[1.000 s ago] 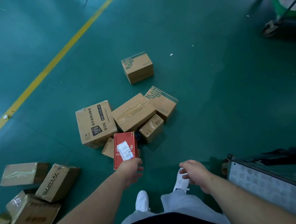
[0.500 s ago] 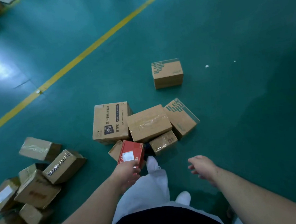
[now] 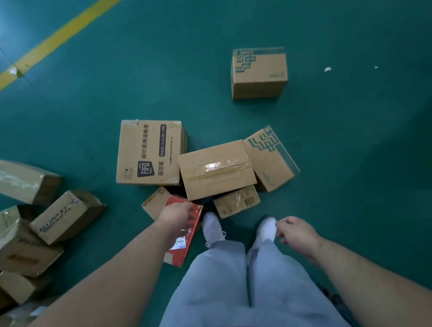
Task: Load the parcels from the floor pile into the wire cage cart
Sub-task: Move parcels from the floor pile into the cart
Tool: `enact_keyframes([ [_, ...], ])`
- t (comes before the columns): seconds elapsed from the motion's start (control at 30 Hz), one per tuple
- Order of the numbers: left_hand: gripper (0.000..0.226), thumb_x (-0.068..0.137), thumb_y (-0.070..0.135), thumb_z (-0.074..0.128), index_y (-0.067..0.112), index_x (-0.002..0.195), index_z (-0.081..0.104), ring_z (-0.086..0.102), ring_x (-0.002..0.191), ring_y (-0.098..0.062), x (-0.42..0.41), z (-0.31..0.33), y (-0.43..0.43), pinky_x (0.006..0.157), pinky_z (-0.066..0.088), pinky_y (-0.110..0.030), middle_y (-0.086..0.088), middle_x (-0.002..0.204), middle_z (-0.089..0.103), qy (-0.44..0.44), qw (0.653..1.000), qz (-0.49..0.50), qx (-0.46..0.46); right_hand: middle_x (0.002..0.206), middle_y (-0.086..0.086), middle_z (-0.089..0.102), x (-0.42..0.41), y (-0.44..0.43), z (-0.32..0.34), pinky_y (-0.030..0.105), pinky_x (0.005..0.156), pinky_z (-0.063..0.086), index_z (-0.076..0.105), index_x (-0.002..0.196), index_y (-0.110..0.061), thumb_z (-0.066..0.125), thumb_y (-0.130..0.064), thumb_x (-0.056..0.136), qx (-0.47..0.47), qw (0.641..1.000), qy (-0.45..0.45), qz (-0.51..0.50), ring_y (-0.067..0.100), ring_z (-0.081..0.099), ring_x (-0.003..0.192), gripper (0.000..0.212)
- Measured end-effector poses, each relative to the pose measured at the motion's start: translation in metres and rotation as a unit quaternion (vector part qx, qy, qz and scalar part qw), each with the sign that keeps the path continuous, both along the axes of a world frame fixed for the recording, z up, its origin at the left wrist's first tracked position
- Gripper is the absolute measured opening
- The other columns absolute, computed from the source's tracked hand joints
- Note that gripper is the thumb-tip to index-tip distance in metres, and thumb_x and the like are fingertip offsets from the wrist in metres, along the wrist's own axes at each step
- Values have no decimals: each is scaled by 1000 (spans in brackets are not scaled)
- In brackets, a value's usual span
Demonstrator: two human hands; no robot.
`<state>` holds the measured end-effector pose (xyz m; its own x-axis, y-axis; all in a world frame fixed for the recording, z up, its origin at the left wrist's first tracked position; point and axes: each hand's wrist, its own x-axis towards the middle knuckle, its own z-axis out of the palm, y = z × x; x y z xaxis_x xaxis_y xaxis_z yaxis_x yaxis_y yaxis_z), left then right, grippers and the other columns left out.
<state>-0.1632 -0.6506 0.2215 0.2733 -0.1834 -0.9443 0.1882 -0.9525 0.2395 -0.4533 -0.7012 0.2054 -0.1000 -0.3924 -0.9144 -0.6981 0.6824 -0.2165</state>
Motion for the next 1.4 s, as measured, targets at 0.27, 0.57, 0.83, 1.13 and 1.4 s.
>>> enact_keyframes([
  [0.27, 20, 100, 29, 60, 10, 108, 58, 62, 86, -23, 9, -132, -49, 87, 54, -37, -9, 96, 66, -68, 995, 33, 58, 110, 7, 63, 37, -81, -135, 25, 64, 43, 49, 141, -17, 49, -22, 103, 43, 996, -8, 83, 23, 59, 93, 38],
  [0.57, 57, 89, 33, 64, 15, 141, 48, 60, 116, -27, 42, -281, -108, 98, 49, -42, -6, 132, 62, -71, 991, 95, 59, 156, 7, 43, 93, -177, -280, 46, 107, 49, 12, 162, -26, 50, -24, 95, -62, 986, 48, 145, 32, 55, 129, 77],
  [0.83, 33, 88, 23, 60, 25, 121, 55, 62, 97, -25, 22, -277, -124, 67, 47, -34, -7, 114, 64, -57, 979, 194, 38, 128, 4, 59, 99, -178, -301, 40, 93, 51, 42, 141, -17, 62, -19, 80, 29, 999, -5, -26, 26, 58, 112, 64],
  [1.13, 43, 91, 1, 55, 26, 123, 39, 57, 96, -13, -18, -152, -121, 85, 46, -35, 0, 110, 59, -163, 981, 100, -32, 99, -2, 58, 38, -167, -184, 29, 76, 42, 48, 115, -17, 57, 2, 87, -63, 976, -21, -209, 9, 52, 83, 36],
  [1.4, 53, 91, 4, 60, 27, 136, 46, 61, 105, -17, -58, -26, -130, 83, 49, -34, -4, 122, 64, -80, 990, -9, -118, 102, 4, 57, -32, -149, -44, 33, 68, 41, 46, 114, -15, 62, -14, 91, -84, 966, 1, -245, 13, 52, 86, 28],
])
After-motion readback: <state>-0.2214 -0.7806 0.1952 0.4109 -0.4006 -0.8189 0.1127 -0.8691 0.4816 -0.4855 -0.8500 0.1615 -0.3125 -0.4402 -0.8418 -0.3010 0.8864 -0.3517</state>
